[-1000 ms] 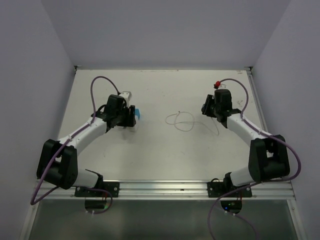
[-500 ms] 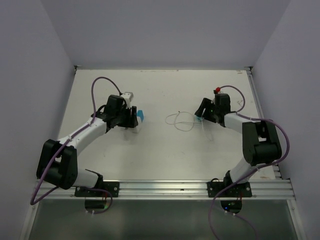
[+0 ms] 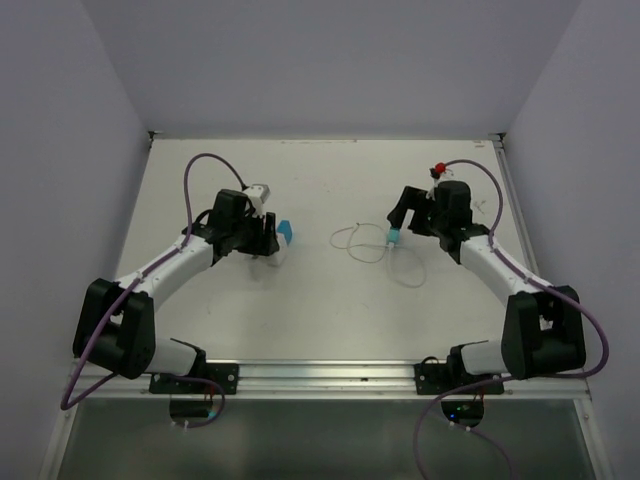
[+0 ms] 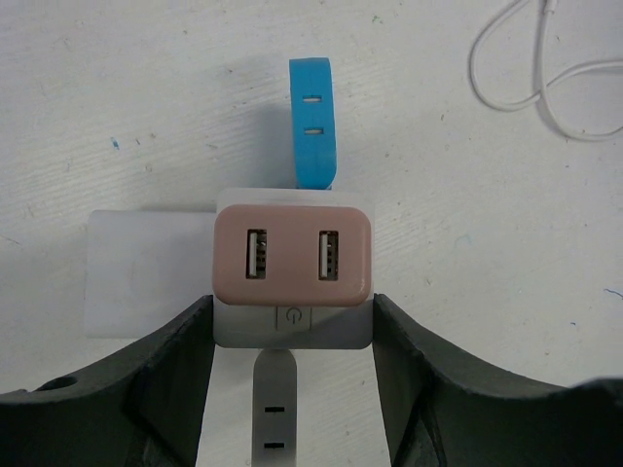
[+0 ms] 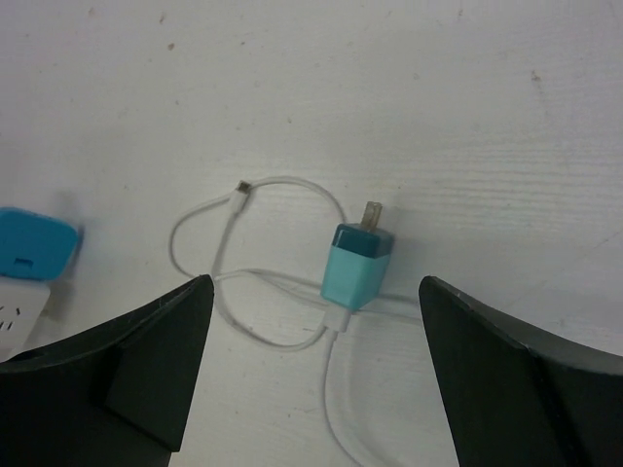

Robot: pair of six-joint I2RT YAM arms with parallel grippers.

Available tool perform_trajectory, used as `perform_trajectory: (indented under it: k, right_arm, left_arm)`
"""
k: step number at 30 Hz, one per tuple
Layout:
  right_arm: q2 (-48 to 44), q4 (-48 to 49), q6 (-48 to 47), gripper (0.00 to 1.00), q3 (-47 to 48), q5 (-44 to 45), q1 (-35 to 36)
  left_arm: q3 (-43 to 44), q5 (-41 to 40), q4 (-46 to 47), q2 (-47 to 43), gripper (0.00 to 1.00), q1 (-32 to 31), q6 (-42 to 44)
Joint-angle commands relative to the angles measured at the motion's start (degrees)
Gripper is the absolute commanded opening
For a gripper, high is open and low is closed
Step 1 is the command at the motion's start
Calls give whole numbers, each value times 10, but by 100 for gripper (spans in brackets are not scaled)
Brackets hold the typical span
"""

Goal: Pull the plug off the socket

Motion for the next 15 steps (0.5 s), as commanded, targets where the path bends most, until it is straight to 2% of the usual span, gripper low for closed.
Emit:
perform_trajectory:
  k: [1, 8, 9, 15]
  right_arm:
    - [-45, -21, -35, 91, 5, -3, 30]
    - [-60, -12, -69, 90, 1, -51, 103]
    - [-59, -8, -71, 90, 0, -62, 114]
    - [-61, -3, -98, 90, -7, -74, 151]
  left_arm:
    - [11, 17, 63, -15, 0, -2, -5]
    - [10, 27, 60, -12, 0, -11, 22]
    - [11, 31, 61, -10, 2, -12, 26]
    - [53, 71, 50, 35, 5, -17, 95]
